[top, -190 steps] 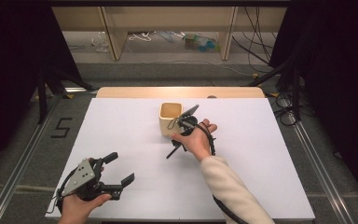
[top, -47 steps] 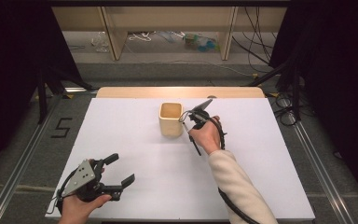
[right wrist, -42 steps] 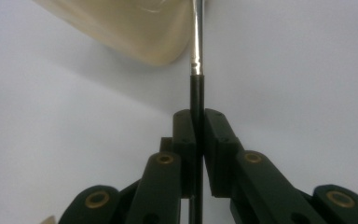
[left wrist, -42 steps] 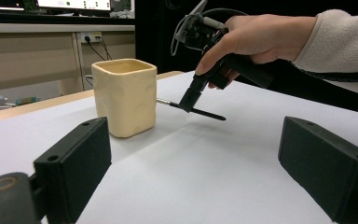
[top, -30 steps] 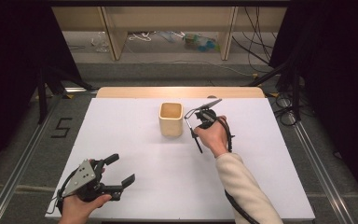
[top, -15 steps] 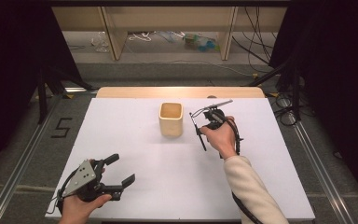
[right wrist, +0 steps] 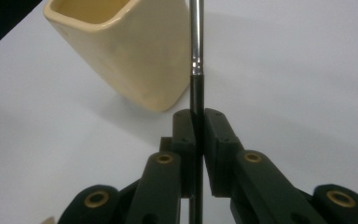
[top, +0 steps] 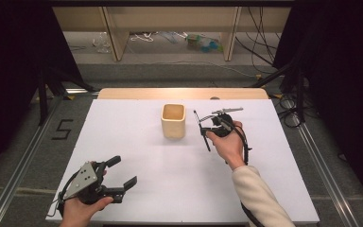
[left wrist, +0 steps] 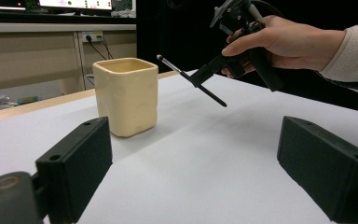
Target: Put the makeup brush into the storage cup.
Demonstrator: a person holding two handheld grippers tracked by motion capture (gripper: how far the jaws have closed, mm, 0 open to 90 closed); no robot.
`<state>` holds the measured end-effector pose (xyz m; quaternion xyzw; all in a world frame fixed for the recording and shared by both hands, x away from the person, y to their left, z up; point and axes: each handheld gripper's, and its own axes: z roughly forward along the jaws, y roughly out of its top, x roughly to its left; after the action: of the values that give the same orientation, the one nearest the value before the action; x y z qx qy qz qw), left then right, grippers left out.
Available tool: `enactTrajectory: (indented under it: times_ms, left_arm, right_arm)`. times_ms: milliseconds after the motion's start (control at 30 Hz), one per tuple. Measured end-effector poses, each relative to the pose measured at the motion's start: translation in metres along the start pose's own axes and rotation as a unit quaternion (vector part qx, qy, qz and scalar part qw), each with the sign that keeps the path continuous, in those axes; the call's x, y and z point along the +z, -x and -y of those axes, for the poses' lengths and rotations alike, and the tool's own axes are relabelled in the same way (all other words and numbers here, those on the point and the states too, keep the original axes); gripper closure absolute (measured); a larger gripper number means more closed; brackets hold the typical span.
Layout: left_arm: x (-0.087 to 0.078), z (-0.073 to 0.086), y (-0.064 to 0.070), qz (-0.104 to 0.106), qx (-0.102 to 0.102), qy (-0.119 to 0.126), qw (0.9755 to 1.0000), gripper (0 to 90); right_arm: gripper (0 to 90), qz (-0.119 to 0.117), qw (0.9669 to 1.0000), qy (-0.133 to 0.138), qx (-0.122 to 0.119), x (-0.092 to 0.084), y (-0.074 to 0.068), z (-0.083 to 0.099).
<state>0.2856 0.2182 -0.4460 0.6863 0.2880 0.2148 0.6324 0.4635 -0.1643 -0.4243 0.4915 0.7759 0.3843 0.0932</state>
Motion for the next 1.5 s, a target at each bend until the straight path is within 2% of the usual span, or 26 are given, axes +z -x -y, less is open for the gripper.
enactTrajectory:
  times_ms: [33,67,100,167,200,333,433,500,633,667,733,767,933,967,1033,1100,1200,1300,1500]
  left_arm:
    - [0.0,0.0,0.0,-0.001,0.0,0.0,1.0,9.9]
    - [0.0,0.0,0.0,-0.001,-0.001,0.0,1.0,9.9]
    - [0.0,0.0,0.0,-0.001,0.0,-0.001,1.0,10.0]
    - [0.0,0.0,0.0,0.0,0.0,0.0,1.0,10.0]
    - [0.0,0.0,0.0,0.0,0.0,0.0,1.0,10.0]
    - [0.0,0.0,0.0,0.002,0.008,-0.002,1.0,10.0]
    - [0.0,0.0,0.0,0.002,0.009,0.0,1.0,10.1]
    - [0.001,0.0,0.001,0.002,0.007,-0.003,1.0,10.2]
    - [0.001,0.0,0.001,0.002,0.008,-0.002,1.0,10.2]
    - [0.001,0.0,0.001,0.003,0.007,-0.002,1.0,10.2]
    - [0.001,0.0,0.001,0.003,0.007,-0.003,1.0,10.2]
    - [0.001,0.0,0.001,0.003,0.007,-0.003,1.0,10.2]
    - [0.0,0.0,0.001,0.003,0.007,-0.003,1.0,10.3]
    - [0.0,0.0,0.001,0.003,0.007,-0.003,1.0,10.3]
    - [0.0,0.0,0.001,0.003,0.007,-0.002,1.0,10.3]
    - [0.001,0.0,0.001,0.003,0.007,-0.003,1.0,10.3]
    - [0.001,0.0,0.001,0.003,0.007,-0.003,1.0,10.4]
    - [0.0,0.0,0.001,0.003,0.006,-0.002,1.0,10.5]
    - [0.0,0.0,0.0,0.002,0.008,-0.002,1.0,10.6]
  right_arm:
    - [84.2,-0.007,1.0,-0.002,0.003,-0.001,0.0,0.001]
    - [84.2,-0.014,0.9998,0.012,0.006,0.0,0.0,0.003]
    - [84.2,-0.01,0.9998,0.011,0.009,-0.001,0.001,0.004]
    - [84.3,-0.022,0.9995,0.02,0.01,-0.001,0.001,0.006]
    - [84.2,-0.019,0.9996,0.019,0.006,-0.001,0.001,0.007]
    - [84.2,-0.033,0.998,0.053,-0.005,-0.001,0.001,0.012]
    - [84.2,-0.038,0.9969,0.068,0.0,-0.001,-0.001,0.015]
    - [84.2,-0.038,0.9967,0.072,-0.009,-0.001,-0.001,0.018]
    - [84.2,-0.028,0.997,0.071,-0.005,-0.002,0.0,0.02]
    - [84.2,-0.035,0.996,0.081,-0.01,-0.001,0.001,0.021]
    - [84.2,-0.032,0.9964,0.078,-0.006,-0.002,0.0,0.021]
    - [84.2,-0.04,0.995,0.092,-0.009,-0.002,0.001,0.022]
    - [84.2,-0.046,0.9925,0.111,-0.021,-0.006,0.001,0.022]
    - [84.2,-0.05,0.9909,0.123,-0.023,-0.006,0.001,0.023]
    - [84.2,-0.05,0.9903,0.127,-0.026,-0.007,0.0,0.024]
    - [84.2,-0.06,0.988,0.139,-0.032,-0.008,0.001,0.025]
    - [84.2,-0.065,0.9866,0.147,-0.028,-0.01,0.001,0.025]
    - [84.2,-0.07,0.9865,0.147,-0.02,-0.011,0.002,0.027]
    - [84.2,-0.074,0.9848,0.155,-0.026,-0.012,0.002,0.03]
